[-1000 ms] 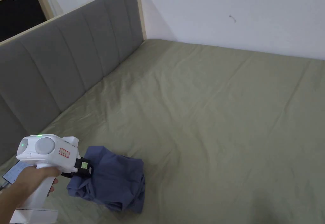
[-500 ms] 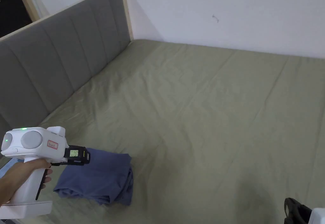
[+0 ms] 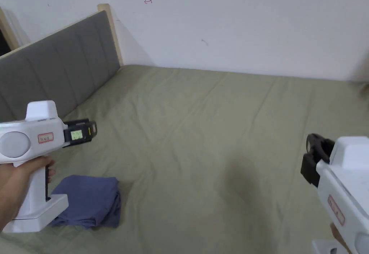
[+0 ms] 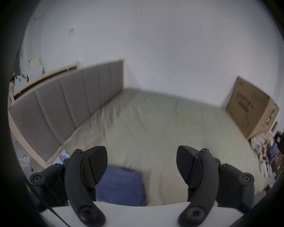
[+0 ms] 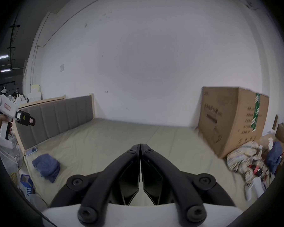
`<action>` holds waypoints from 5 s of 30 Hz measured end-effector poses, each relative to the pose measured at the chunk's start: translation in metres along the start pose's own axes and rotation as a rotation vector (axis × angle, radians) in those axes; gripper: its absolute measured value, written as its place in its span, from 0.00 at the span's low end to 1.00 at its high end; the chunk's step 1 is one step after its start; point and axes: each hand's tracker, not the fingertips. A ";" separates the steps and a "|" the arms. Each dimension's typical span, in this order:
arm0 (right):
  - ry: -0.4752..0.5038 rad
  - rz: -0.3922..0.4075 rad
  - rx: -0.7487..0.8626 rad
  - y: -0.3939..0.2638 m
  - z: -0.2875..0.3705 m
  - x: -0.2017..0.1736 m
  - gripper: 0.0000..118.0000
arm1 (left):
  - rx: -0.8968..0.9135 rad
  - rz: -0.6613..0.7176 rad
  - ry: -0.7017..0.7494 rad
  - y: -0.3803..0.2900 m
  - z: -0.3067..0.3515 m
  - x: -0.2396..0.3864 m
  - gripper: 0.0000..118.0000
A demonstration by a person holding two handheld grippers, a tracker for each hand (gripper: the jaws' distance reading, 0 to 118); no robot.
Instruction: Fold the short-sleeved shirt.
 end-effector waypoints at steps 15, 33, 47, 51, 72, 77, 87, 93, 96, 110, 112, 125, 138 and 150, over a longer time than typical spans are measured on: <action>-0.143 0.053 0.132 0.045 0.062 0.056 0.00 | 0.503 -0.084 0.043 -0.023 0.095 0.165 0.75; -0.221 0.049 0.142 0.032 0.084 0.074 0.00 | 0.506 -0.137 -0.158 -0.058 0.095 0.232 0.00; -0.243 0.050 0.144 0.033 0.088 0.076 0.00 | 0.501 -0.166 -0.176 -0.064 0.094 0.243 0.00; -0.247 0.057 0.144 0.033 0.089 0.075 0.00 | 0.500 -0.167 -0.180 -0.066 0.093 0.245 0.00; -0.252 0.052 0.159 0.037 0.098 0.076 0.00 | 0.487 -0.180 -0.183 -0.070 0.096 0.246 0.00; -0.252 0.051 0.162 0.038 0.100 0.076 0.00 | 0.485 -0.179 -0.185 -0.069 0.098 0.247 0.00; -0.261 0.053 0.160 0.038 0.102 0.077 0.00 | 0.485 -0.172 -0.183 -0.070 0.097 0.246 0.00; -0.273 0.045 0.140 0.035 0.101 0.080 0.73 | 0.499 -0.148 -0.185 -0.071 0.099 0.244 0.64; -0.281 0.028 0.155 0.031 0.102 0.082 0.97 | 0.495 -0.162 -0.163 -0.072 0.098 0.247 1.00; -0.306 0.023 0.163 0.031 0.103 0.083 1.00 | 0.507 -0.171 -0.177 -0.074 0.097 0.251 1.00; -0.306 0.027 0.161 0.031 0.102 0.082 1.00 | 0.512 -0.169 -0.177 -0.075 0.097 0.251 1.00; -0.308 0.033 0.163 0.033 0.102 0.079 1.00 | 0.510 -0.178 -0.177 -0.074 0.096 0.252 1.00; -0.311 0.038 0.173 0.036 0.103 0.075 1.00 | 0.514 -0.183 -0.176 -0.073 0.098 0.250 1.00; -0.311 0.046 0.173 0.036 0.104 0.074 1.00 | 0.514 -0.181 -0.169 -0.074 0.099 0.247 1.00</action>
